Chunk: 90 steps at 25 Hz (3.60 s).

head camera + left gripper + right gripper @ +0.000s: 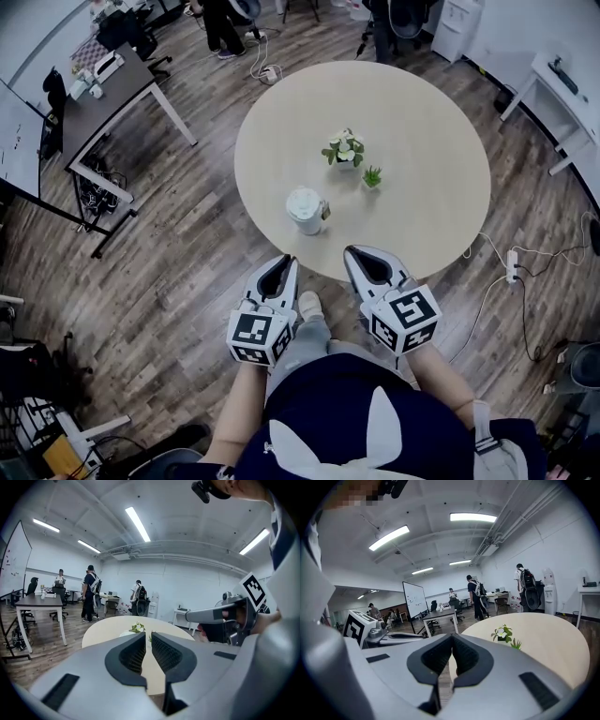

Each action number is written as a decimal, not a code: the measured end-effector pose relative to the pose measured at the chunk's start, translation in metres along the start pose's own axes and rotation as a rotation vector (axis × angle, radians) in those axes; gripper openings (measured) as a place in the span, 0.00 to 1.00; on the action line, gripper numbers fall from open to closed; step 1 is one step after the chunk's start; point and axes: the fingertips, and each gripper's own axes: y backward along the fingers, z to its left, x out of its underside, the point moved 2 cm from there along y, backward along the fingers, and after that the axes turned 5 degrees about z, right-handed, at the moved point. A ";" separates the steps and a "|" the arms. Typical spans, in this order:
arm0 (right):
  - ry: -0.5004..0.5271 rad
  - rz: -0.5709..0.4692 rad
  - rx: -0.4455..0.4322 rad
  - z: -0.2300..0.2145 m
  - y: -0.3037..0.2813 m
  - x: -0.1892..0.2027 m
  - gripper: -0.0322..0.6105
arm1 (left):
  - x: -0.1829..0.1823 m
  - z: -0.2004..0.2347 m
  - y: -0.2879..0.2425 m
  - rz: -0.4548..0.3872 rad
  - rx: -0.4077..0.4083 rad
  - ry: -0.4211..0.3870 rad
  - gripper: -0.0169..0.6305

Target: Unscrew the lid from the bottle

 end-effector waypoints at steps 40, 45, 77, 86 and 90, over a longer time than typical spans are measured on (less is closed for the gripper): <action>0.126 0.363 -0.037 -0.043 -0.166 0.037 0.64 | 0.107 0.079 -0.152 0.403 0.213 -0.255 0.54; 0.145 0.403 -0.036 -0.046 -0.181 0.046 0.65 | 0.114 0.076 -0.168 0.415 0.232 -0.309 0.54; 0.256 0.475 -0.077 -0.048 -0.190 0.057 0.63 | 0.119 0.078 -0.191 0.458 0.257 -0.290 0.54; 0.353 0.511 -0.212 -0.050 -0.190 0.058 0.62 | 0.121 0.077 -0.191 0.458 0.264 -0.289 0.54; 0.428 0.559 -0.298 -0.051 -0.190 0.059 0.62 | 0.121 0.077 -0.191 0.457 0.266 -0.287 0.54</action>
